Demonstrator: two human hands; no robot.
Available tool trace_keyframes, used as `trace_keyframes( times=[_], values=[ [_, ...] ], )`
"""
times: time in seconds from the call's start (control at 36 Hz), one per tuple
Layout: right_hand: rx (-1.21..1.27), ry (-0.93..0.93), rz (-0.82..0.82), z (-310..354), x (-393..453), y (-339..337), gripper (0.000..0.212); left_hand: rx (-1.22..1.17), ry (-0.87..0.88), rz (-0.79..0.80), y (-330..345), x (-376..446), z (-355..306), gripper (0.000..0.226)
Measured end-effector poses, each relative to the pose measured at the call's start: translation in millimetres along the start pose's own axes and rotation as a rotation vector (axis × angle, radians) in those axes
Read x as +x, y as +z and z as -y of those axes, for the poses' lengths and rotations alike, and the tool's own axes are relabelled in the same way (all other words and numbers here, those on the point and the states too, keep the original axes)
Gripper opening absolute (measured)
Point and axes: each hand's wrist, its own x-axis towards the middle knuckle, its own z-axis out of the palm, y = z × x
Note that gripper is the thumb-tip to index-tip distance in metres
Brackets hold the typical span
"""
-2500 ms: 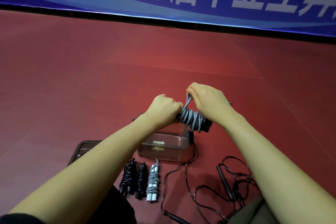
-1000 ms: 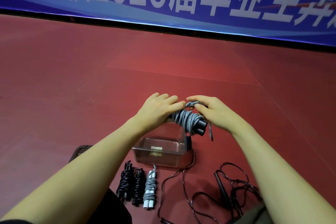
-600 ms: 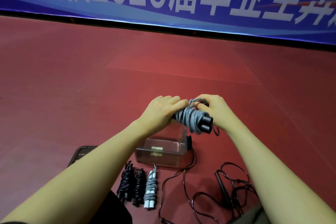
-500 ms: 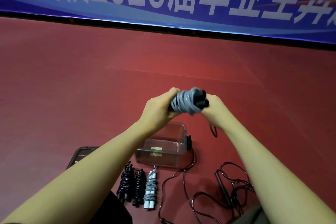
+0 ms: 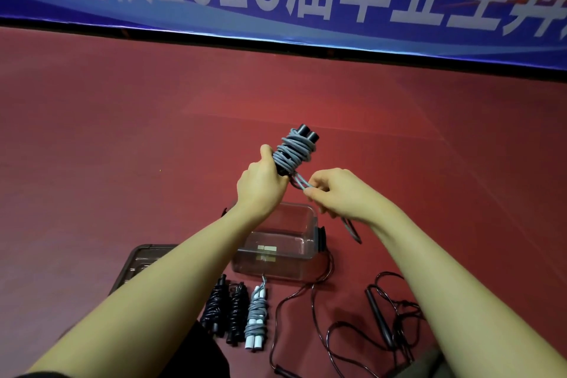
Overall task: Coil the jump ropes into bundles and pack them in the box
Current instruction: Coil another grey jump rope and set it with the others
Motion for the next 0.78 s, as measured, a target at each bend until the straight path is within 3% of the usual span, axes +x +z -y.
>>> trace_keyframes(
  times=[0.22,0.31,0.47,0.64,0.78],
  values=[
    [-0.238,0.029,-0.016,1.2,0.3,4.4,0.021,0.166,-0.002,0.050,2.8,-0.1,-1.8,0.030],
    [-0.375,-0.032,-0.113,5.0,-4.1,4.7,0.035,0.191,0.007,0.034,1.1,-0.7,-2.4,0.030],
    [-0.637,-0.247,-0.302,-3.6,-2.0,10.8,0.023,0.239,0.006,0.026,-0.2,0.2,-1.0,0.029],
    [-0.652,-0.381,-0.467,-2.8,-1.2,17.7,0.009,0.338,0.036,0.018,-0.1,1.8,-1.8,0.033],
    [-0.645,-0.412,-0.494,1.6,-1.5,21.2,0.024,0.365,0.006,0.045,0.9,6.6,7.4,0.029]
  ],
)
